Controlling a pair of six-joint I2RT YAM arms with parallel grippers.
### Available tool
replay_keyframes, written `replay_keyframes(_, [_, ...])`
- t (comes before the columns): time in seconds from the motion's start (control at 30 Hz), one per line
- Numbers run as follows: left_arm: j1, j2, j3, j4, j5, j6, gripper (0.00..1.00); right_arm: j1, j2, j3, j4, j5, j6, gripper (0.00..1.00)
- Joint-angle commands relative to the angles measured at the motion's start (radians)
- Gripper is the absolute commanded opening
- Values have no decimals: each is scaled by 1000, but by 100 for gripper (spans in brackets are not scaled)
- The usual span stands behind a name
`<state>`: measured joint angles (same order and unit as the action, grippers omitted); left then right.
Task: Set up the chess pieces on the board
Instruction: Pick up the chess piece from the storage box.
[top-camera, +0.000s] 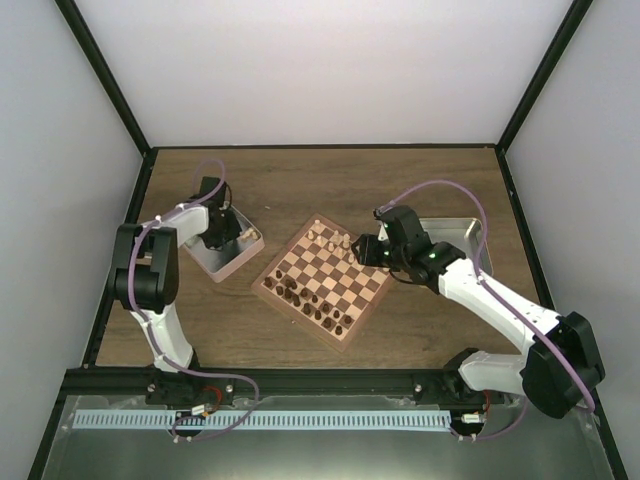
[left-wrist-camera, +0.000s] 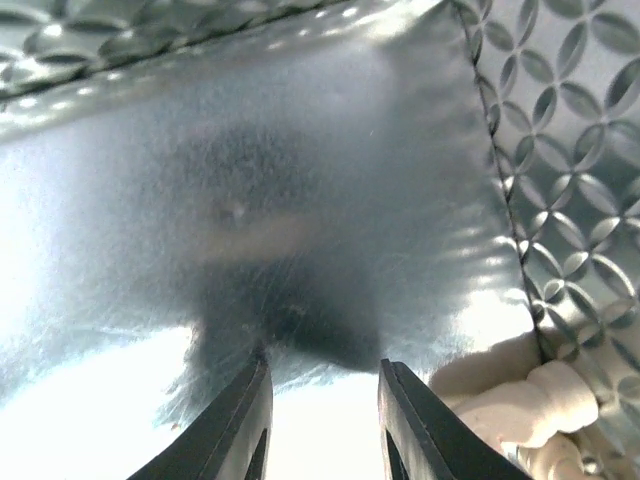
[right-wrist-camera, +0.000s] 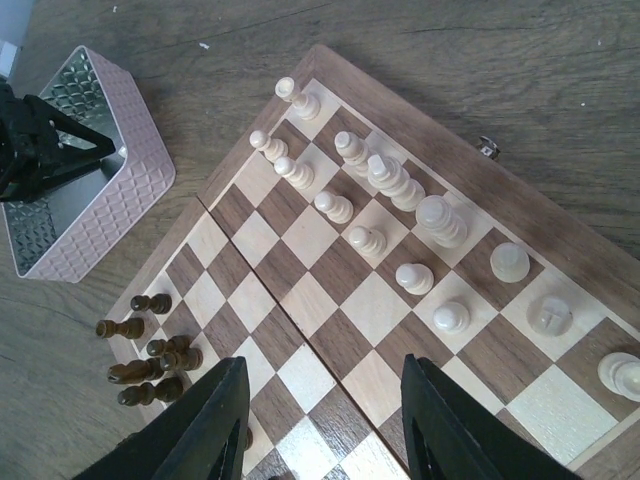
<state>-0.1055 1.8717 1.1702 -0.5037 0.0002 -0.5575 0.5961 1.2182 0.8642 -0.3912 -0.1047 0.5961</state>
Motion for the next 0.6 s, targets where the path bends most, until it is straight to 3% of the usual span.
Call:
replay_keyframes(0.0, [3,-38,-19,-55,40,46,32,-1,0,-4,14,-7,5,44])
replay_keyframes(0.13, [3,-85,-23,-17,142,95,33,0,-4,-4,11,-6,7,44])
replay_keyframes(0.37, [1,-143,-57,-40,144,255,36,-1,-15,-9,11,-1,9,44])
replay_keyframes(0.57, [1,-78,-3,-80,226,359,42,-1,1,-6,21,-14,16,43])
